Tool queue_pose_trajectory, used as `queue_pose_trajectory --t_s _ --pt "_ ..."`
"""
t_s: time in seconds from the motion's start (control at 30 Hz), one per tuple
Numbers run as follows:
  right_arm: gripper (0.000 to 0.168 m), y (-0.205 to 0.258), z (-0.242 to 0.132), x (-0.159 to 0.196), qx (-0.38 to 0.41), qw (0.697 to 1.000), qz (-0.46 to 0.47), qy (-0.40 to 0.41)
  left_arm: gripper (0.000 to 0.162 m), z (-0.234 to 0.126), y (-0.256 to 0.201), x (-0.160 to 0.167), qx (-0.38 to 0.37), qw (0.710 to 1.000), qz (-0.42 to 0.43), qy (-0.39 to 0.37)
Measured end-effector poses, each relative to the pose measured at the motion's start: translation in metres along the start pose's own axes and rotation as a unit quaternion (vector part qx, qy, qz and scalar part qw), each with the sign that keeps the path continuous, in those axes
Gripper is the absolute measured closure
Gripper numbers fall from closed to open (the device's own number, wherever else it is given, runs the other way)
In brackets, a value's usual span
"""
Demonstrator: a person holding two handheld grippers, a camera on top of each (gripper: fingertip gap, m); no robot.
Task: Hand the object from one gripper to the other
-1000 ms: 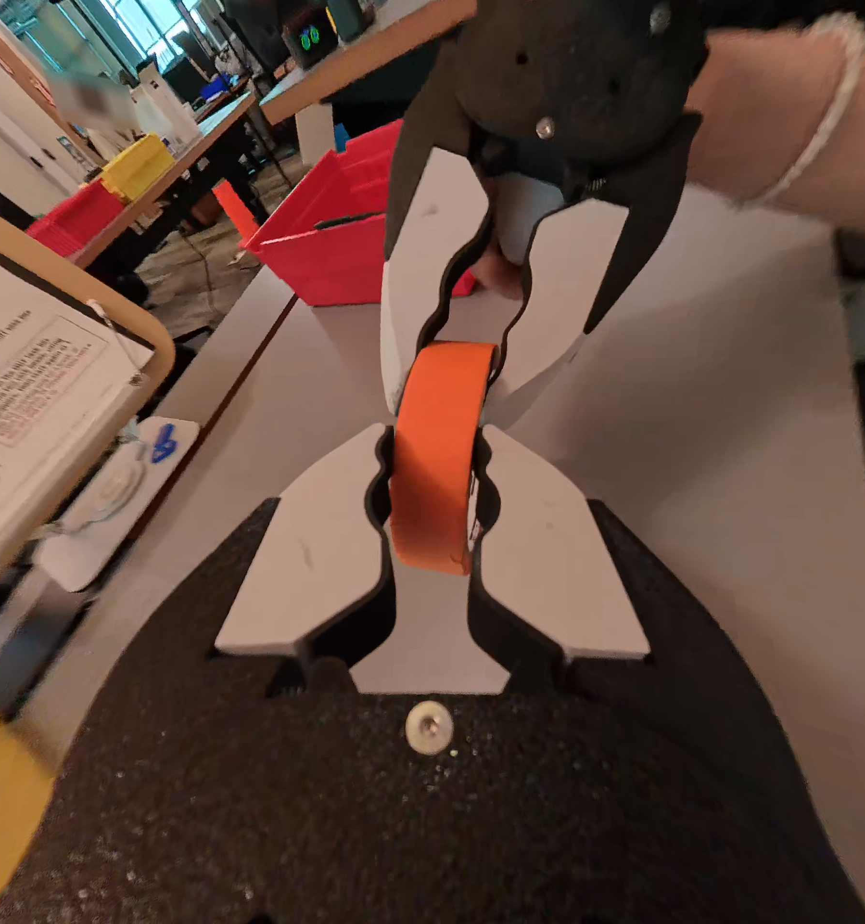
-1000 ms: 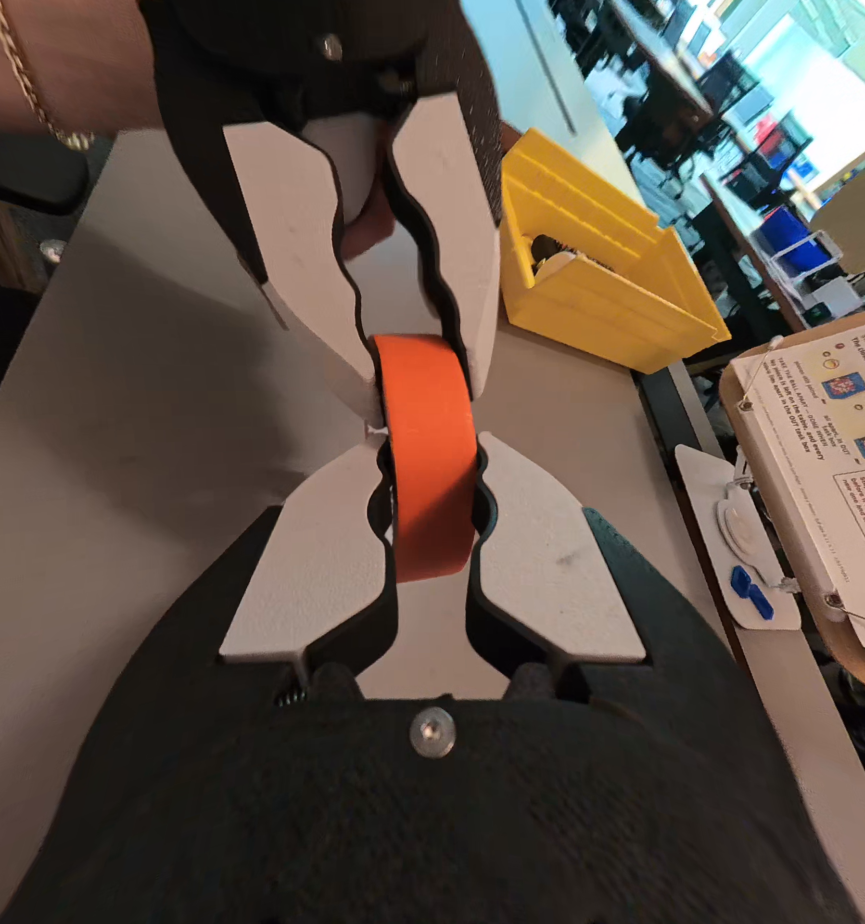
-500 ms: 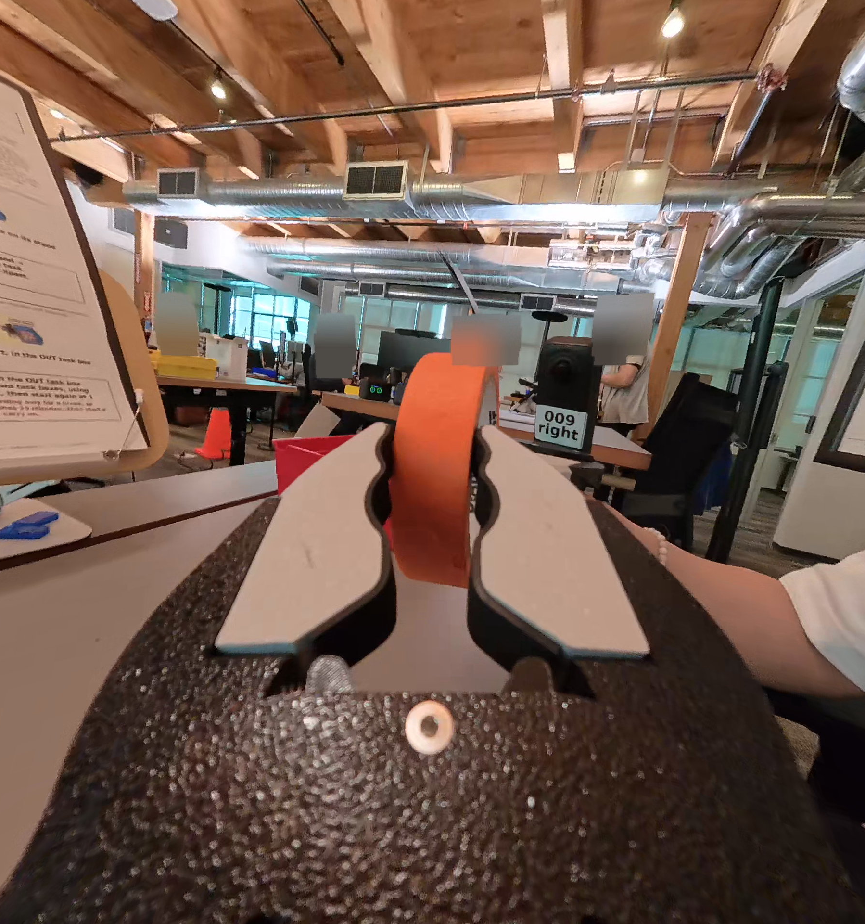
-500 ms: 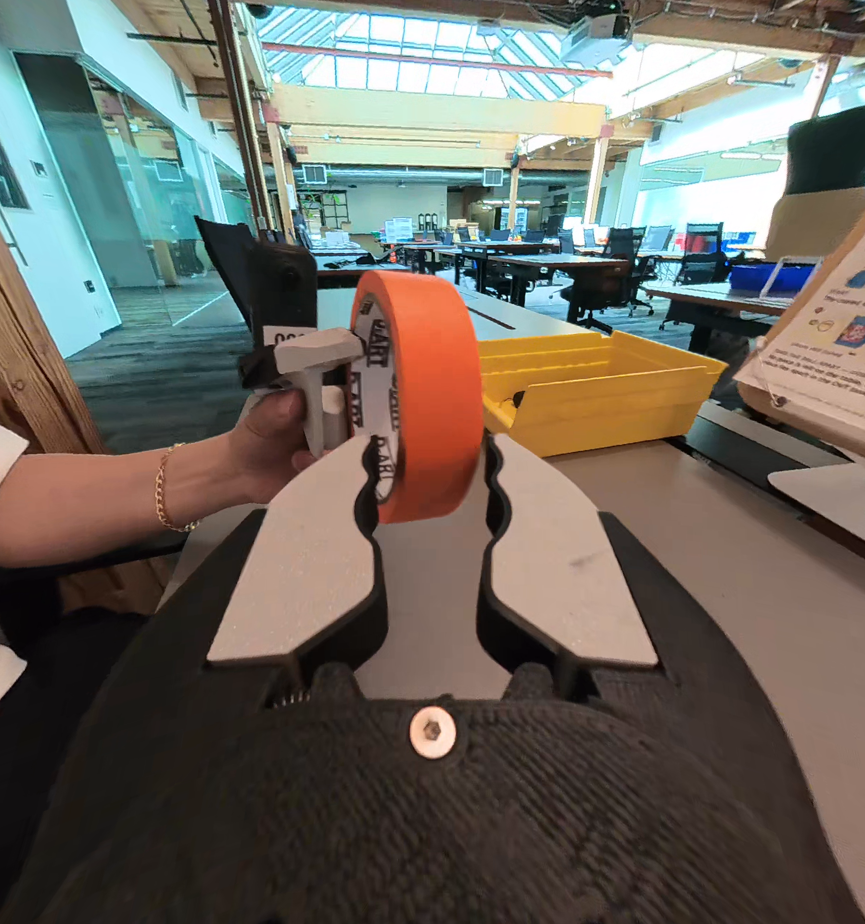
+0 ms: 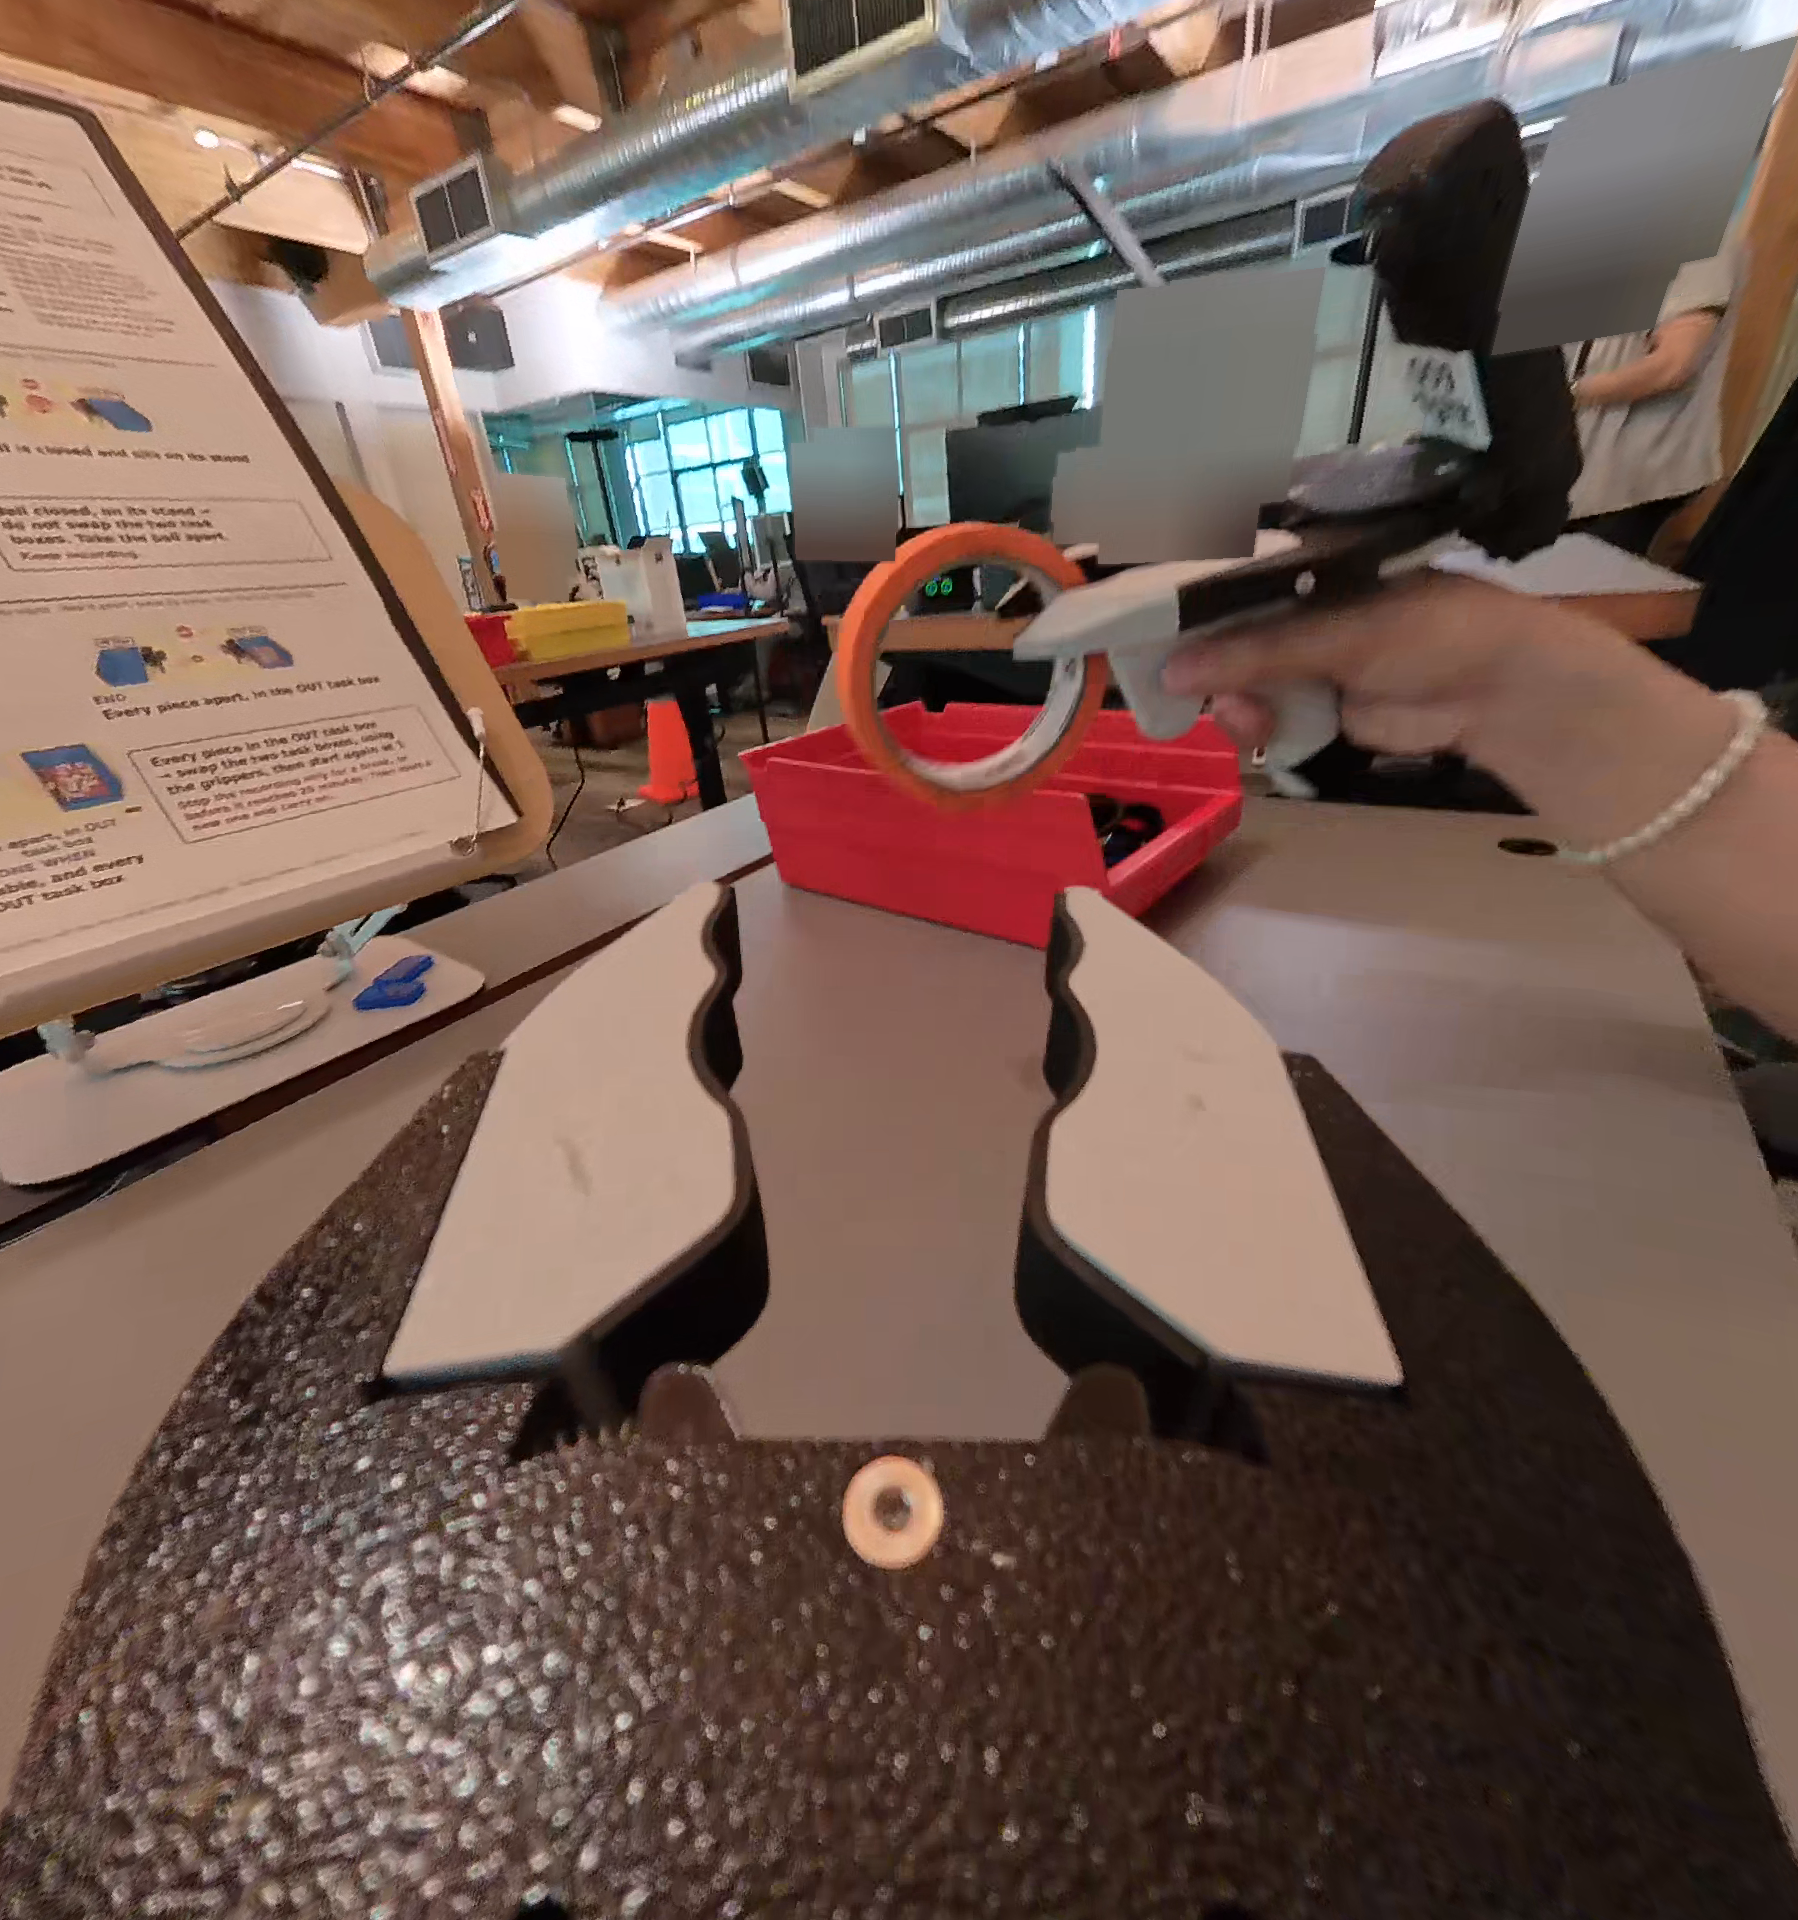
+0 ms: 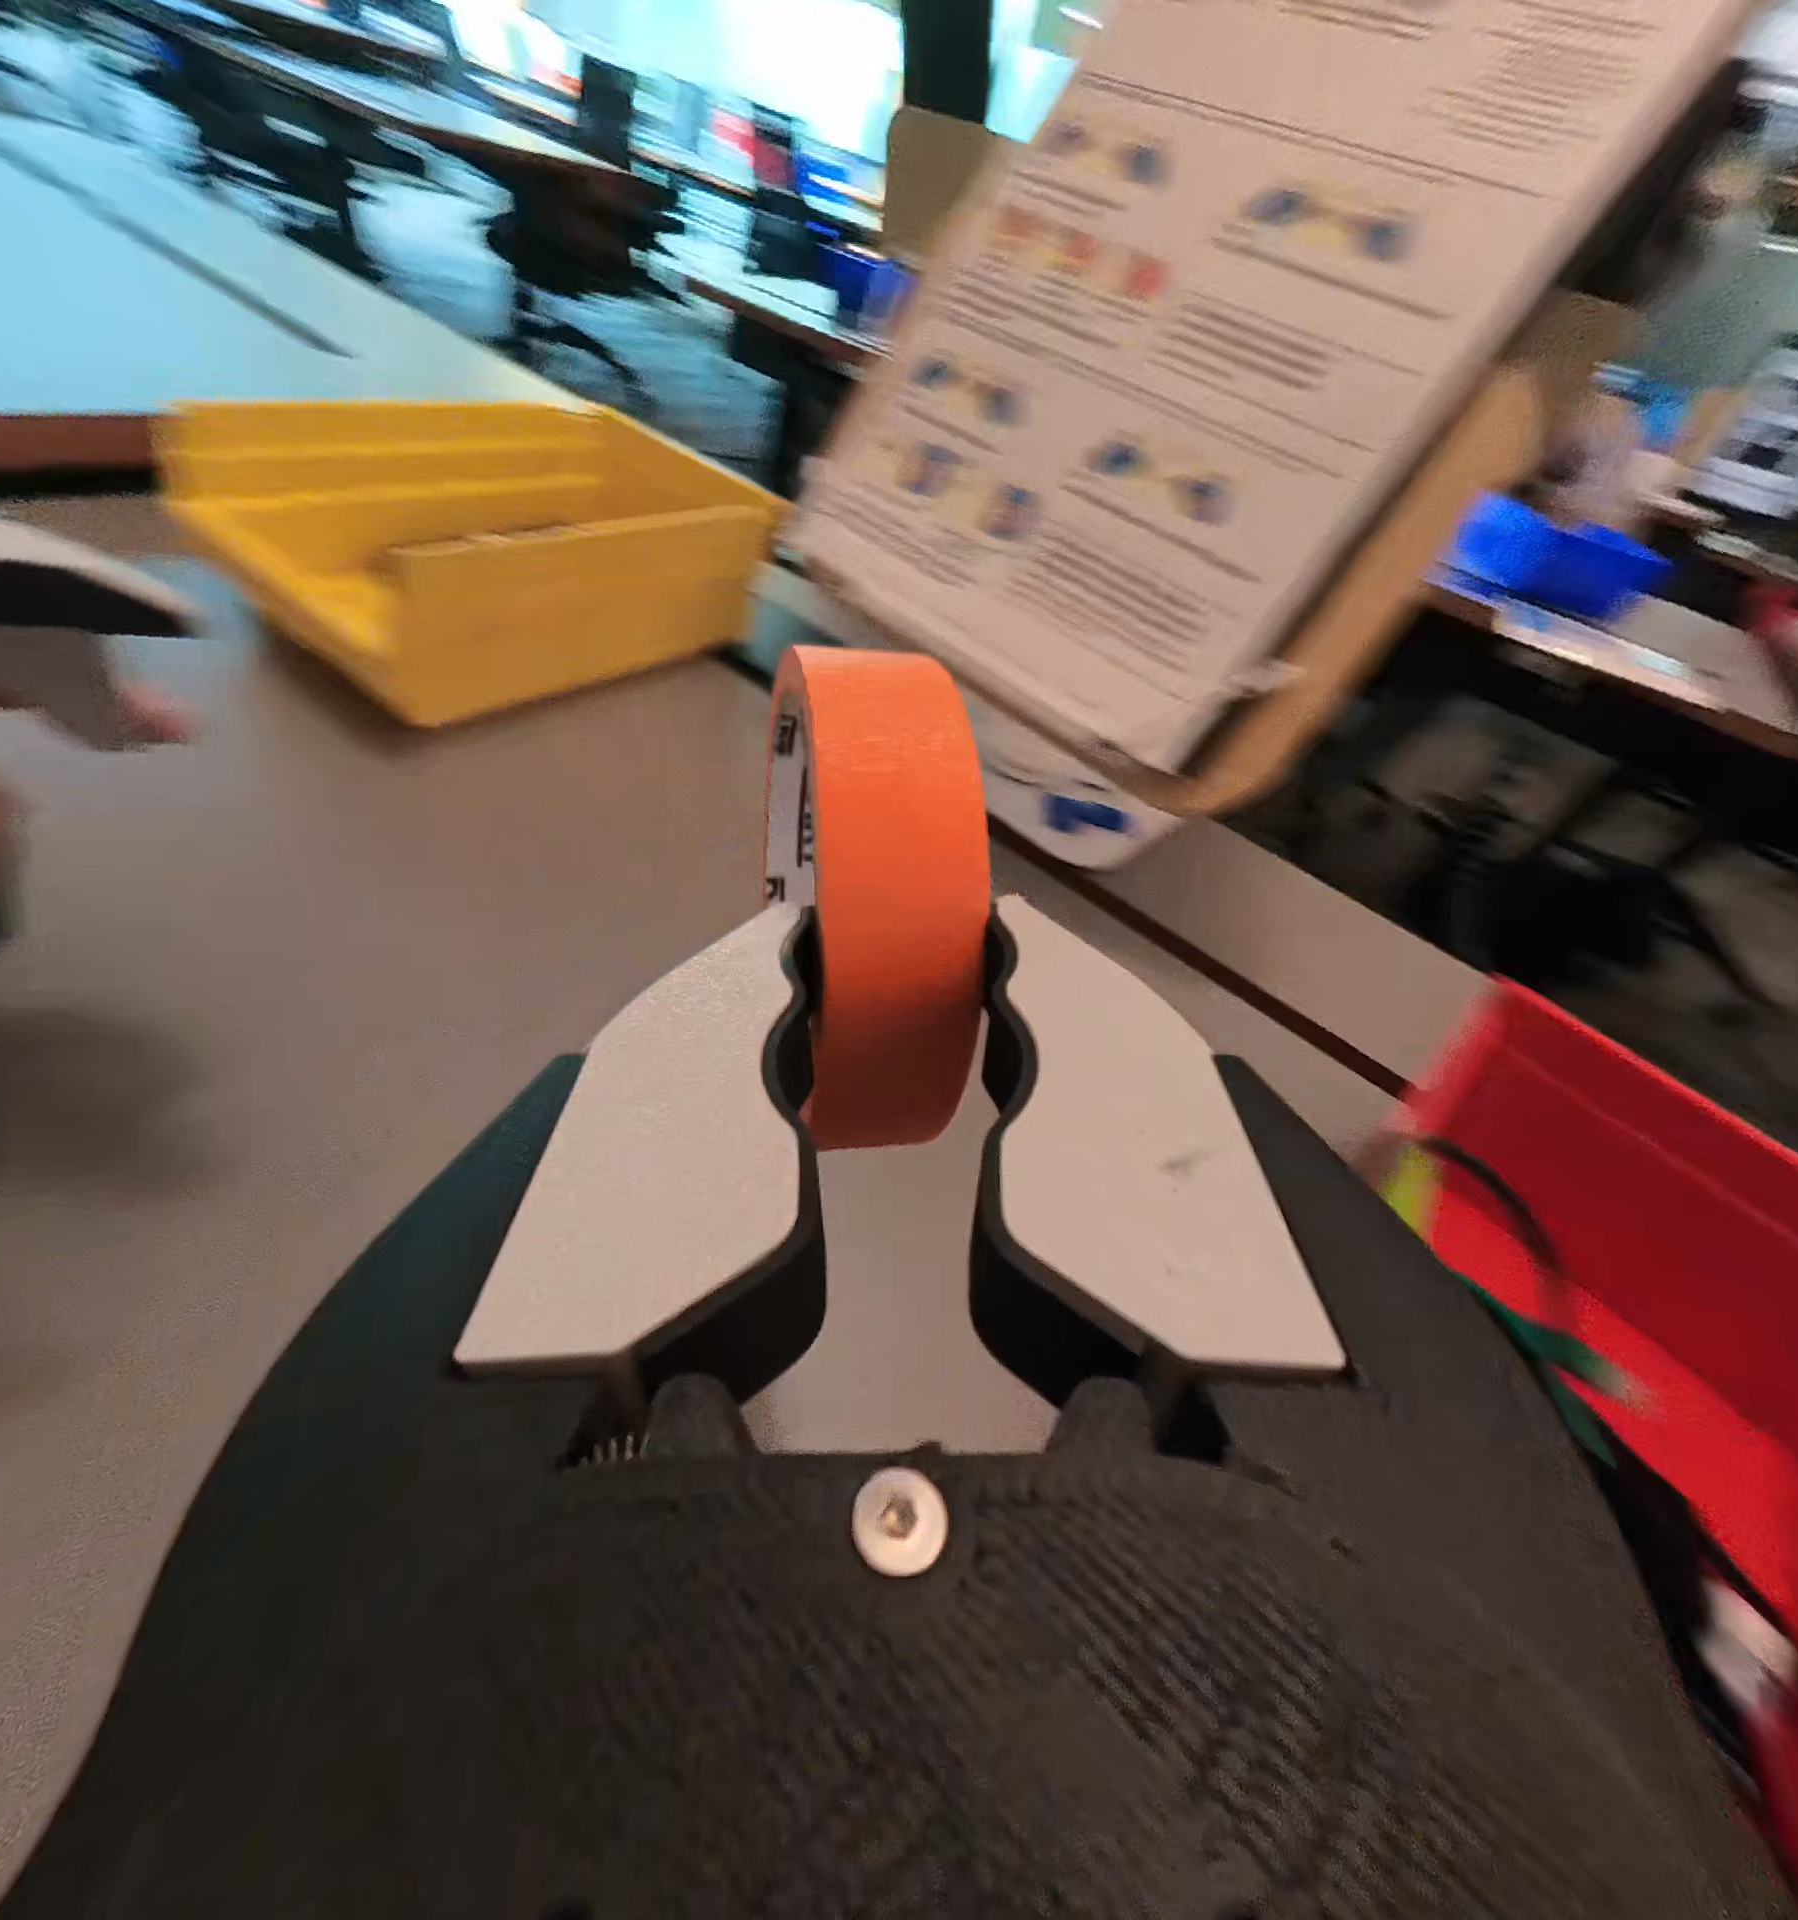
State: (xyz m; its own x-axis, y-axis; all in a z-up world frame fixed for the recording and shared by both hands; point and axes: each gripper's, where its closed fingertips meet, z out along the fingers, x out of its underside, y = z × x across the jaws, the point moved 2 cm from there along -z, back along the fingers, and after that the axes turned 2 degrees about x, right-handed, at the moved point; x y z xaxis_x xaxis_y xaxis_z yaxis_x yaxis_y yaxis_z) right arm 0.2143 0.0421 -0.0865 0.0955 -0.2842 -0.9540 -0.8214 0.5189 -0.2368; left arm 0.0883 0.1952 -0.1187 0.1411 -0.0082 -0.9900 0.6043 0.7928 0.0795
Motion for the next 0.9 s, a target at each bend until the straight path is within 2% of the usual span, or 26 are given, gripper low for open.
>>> queue_pose_trajectory --t_s 0.1,0.17,0.23,0.3,0.4,0.53,0.6,0.63,0.67,0.7,0.77,0.9 --pt "0.139 -0.083 -0.028 0.030 0.156 0.985 0.009 0.067 0.108 0.001 0.003 0.007 -0.004 1.000 -0.007 0.017" --pt "0.139 -0.124 -0.045 0.066 0.214 0.968 0.034 0.122 0.109 0.001 0.008 0.013 -0.010 0.999 -0.025 0.029" --pt "0.139 -0.146 -0.053 0.100 0.214 0.960 0.095 0.155 0.110 0.000 0.012 0.016 -0.015 0.999 -0.042 0.032" --pt "0.140 -0.149 -0.052 0.123 0.170 0.956 0.176 0.162 0.112 -0.002 0.014 0.015 -0.015 0.998 -0.052 0.024" --pt "0.140 -0.147 -0.048 0.128 0.122 0.951 0.254 0.127 0.114 -0.005 0.019 0.014 -0.022 0.998 -0.059 0.021" --pt "0.140 -0.151 -0.044 0.131 0.133 0.951 0.251 0.121 0.116 -0.006 0.021 0.017 -0.023 0.997 -0.069 0.020" --pt "0.138 -0.161 -0.049 0.135 0.176 0.951 0.215 0.136 0.116 -0.005 0.020 0.017 -0.019 0.997 -0.071 0.020" --pt "0.127 -0.170 -0.055 0.137 0.224 0.948 0.163 0.157 0.116 -0.005 0.019 0.017 -0.018 0.997 -0.069 0.021" --pt "0.103 -0.178 -0.062 0.138 0.272 0.939 0.103 0.182 0.116 -0.005 0.019 0.017 -0.018 0.997 -0.066 0.022" --pt "0.088 -0.182 -0.068 0.136 0.304 0.930 0.055 0.200 0.116 -0.005 0.019 0.017 -0.019 0.998 -0.063 0.024" --pt "0.089 -0.182 -0.069 0.128 0.320 0.925 0.024 0.203 0.116 -0.005 0.019 0.018 -0.019 0.998 -0.062 0.027" --pt "0.085 -0.164 -0.056 0.114 0.278 0.943 0.022 0.183 0.116 -0.005 0.019 0.020 -0.017 0.997 -0.069 0.028"
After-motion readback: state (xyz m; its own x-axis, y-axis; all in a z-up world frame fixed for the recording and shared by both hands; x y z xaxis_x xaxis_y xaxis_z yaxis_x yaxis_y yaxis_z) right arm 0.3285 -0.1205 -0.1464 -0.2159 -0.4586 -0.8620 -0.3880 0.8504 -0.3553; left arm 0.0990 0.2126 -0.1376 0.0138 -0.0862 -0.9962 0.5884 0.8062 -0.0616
